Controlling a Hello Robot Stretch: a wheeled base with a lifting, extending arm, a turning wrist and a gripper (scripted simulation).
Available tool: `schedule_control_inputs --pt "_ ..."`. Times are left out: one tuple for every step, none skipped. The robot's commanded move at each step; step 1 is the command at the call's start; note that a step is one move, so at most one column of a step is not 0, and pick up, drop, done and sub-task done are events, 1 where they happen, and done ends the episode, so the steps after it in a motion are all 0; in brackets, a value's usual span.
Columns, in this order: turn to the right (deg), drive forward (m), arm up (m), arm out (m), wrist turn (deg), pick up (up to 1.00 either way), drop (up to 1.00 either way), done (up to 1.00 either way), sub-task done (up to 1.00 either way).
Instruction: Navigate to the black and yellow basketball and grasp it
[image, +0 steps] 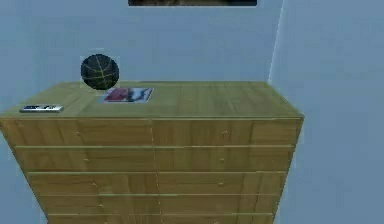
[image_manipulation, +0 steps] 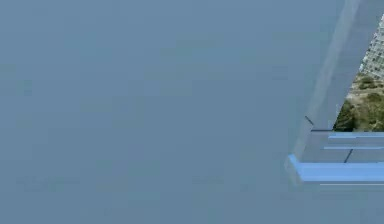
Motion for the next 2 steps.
schedule_control_inputs --pt "0.0 0.55 0.00 0.00 0.0 0.00 0.00 0.00 0.00" --pt "-45.0 0.00 0.00 0.00 0.0 0.00 0.00 0.00 0.00"
